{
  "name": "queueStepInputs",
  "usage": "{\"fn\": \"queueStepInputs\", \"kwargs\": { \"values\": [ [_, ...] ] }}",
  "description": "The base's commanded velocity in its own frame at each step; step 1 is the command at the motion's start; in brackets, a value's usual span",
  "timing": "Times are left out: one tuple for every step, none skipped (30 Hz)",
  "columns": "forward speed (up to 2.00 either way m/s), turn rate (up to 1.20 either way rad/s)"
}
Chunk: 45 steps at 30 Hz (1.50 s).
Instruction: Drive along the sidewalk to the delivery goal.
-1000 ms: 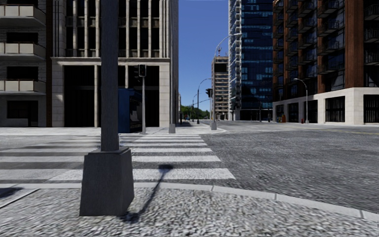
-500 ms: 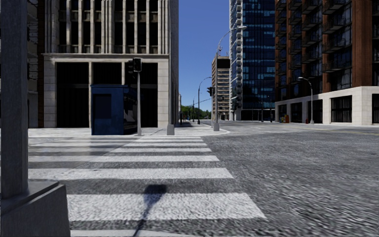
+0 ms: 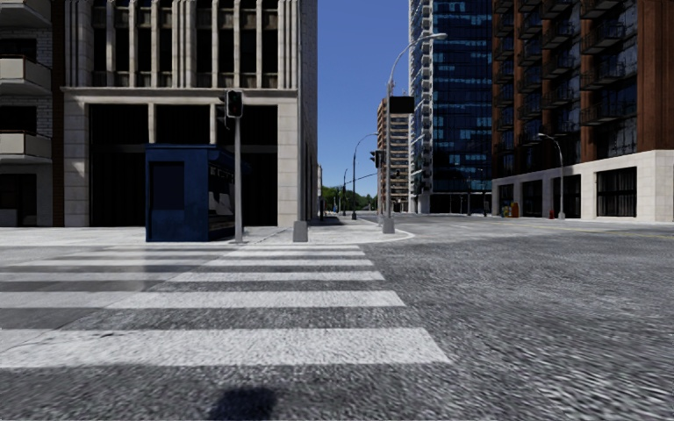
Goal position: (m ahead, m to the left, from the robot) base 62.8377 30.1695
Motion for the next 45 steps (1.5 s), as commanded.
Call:
{"fn": "queueStepInputs", "kwargs": {
  "values": [
    [1.32,0.00],
    [1.33,0.09],
    [1.33,0.09],
    [1.34,0.15],
    [1.35,0.16],
    [1.36,0.07],
    [1.36,0.01],
    [1.36,0.01],
    [1.37,0.00],
    [1.38,0.00],
    [1.38,0.00],
    [1.38,0.00],
    [1.38,0.00],
    [1.38,0.00],
    [1.38,0.00],
    [1.39,0.00],
    [1.39,0.00],
    [1.40,0.00],
    [1.40,0.00],
    [1.41,0.05],
    [1.41,0.19],
    [1.43,0.27],
    [1.45,0.30],
    [1.45,0.30],
    [1.47,0.31],
    [1.48,0.31],
    [1.49,0.31],
    [1.49,0.00],
    [1.49,0.00],
    [1.50,0.00],
    [1.50,0.00],
    [2.00,0.00],
    [2.00,0.00],
    [2.00,0.00],
    [2.00,0.00],
    [2.00,0.00],
    [2.00,0.00],
    [2.00,0.00],
    [2.00,0.00],
    [2.00,0.00],
    [2.00,0.00],
    [2.00,0.00],
    [2.00,0.00],
    [2.00,0.00],
    [2.00,0.00]
  ]
}}
